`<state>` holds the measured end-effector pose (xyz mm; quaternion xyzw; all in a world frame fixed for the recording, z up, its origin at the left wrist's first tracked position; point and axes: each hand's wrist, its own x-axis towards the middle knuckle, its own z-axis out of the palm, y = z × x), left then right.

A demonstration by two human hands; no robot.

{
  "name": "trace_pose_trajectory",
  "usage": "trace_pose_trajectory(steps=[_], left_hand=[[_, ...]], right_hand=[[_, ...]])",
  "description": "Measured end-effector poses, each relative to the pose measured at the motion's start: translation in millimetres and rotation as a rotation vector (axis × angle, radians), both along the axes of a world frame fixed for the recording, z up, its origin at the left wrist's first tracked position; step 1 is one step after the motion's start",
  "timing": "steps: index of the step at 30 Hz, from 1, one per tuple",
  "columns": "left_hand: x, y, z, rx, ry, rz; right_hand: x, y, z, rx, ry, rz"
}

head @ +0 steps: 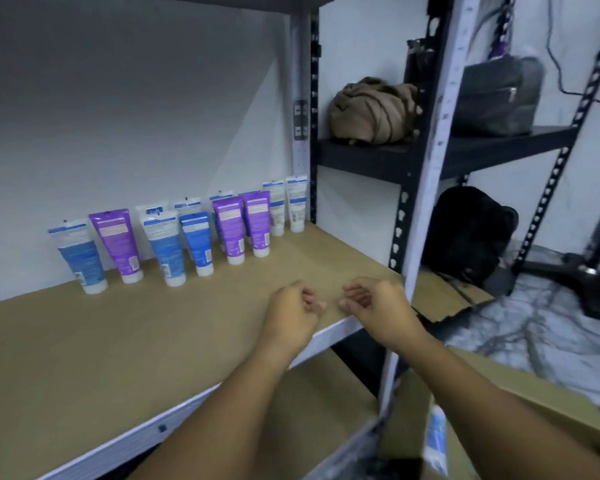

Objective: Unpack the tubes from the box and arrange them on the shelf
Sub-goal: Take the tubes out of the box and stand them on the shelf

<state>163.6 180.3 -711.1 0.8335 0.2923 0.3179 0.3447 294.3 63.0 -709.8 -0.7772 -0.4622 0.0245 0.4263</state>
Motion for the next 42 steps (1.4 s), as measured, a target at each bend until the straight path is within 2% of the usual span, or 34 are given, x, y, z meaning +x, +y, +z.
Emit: trace_pose_trajectory(steps=[3,8,14,18,20,25,29,32,35,38,40,42], left_hand=[[53.2,-62.9,-4.1,0.01,0.02,-0.185],[124.0,-142.0,-57.8,-0.076,0.172,-0.469],[184.6,-170.9,-181.5,-0.148,0.47,-0.456],[210.6,-178.1,-248.4,-0.174,0.66,-0.472],[224.6,-179.8,-273.4,-0.013,0.767,-0.635],[275.6,-177.3,-335.9,0.431,0.974,-0.915],[299.1,-183.5,-342.2,0.711,1.218,-1.101],[304.9,-179.4,-357.6,0.938,1.257,-1.166],[304.4,-175.1,-363.3,1.017,1.244,-1.264],[312.6,-171.5,-362.2,0.81,1.283,-1.281],[313.8,-175.6,-345.9,0.6,1.281,-1.192],[303.2,-180.1,-328.8,0.328,1.088,-1.027]], right_hand=[[36.2,-73.2,-12.0,-0.031,-0.06,-0.176],[92.5,-174.3,-69.7,-0.237,0.023,-0.398],[137.3,-261.3,-180.5,-0.516,0.262,-0.628],[147.2,-285.7,-262.2,-0.827,0.424,-0.661],[148.6,-284.4,-297.1,-0.964,0.49,-0.609],[153.6,-273.0,-349.9,-1.01,0.719,-0.578],[153.0,-270.6,-376.2,-1.042,0.805,-0.579],[154.9,-271.5,-381.6,-1.056,0.815,-0.58],[158.4,-275.8,-376.7,-0.994,0.789,-0.621],[158.4,-284.0,-362.3,-0.783,0.769,-0.721],[156.1,-288.9,-345.4,-0.604,0.689,-0.802],[153.7,-291.7,-325.4,-0.464,0.598,-0.834]])
